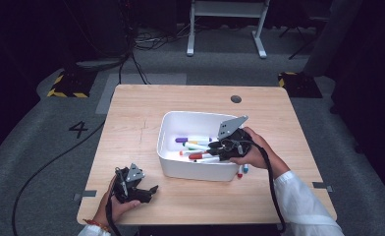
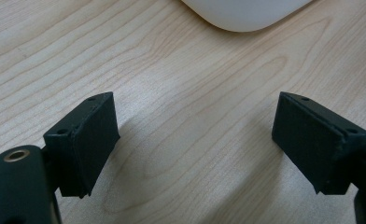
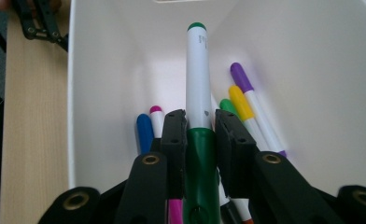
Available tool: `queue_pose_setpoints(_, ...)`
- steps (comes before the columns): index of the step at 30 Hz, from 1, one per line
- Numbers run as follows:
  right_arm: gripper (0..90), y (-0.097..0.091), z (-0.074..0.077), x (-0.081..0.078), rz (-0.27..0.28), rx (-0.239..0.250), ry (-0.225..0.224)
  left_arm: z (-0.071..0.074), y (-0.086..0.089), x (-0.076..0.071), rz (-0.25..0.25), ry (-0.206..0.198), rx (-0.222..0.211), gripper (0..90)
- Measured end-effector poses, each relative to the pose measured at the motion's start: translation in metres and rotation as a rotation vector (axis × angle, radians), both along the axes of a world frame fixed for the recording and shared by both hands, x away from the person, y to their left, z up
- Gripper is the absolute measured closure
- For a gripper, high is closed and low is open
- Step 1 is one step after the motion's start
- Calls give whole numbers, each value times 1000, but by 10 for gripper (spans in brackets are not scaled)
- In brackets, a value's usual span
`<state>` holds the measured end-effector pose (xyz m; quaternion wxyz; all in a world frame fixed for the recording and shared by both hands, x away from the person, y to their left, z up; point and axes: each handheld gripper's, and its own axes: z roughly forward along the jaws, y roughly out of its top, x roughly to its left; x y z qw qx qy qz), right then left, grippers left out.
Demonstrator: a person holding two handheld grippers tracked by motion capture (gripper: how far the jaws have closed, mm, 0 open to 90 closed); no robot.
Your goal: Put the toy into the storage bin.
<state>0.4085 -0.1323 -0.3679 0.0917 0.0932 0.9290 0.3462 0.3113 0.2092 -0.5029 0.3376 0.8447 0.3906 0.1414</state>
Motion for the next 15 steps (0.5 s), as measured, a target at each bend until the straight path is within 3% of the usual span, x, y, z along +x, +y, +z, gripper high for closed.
queue_pose_setpoints(15,739,-3,-8,-6,51,-40,56,0,0,0,0,-1,0,147)
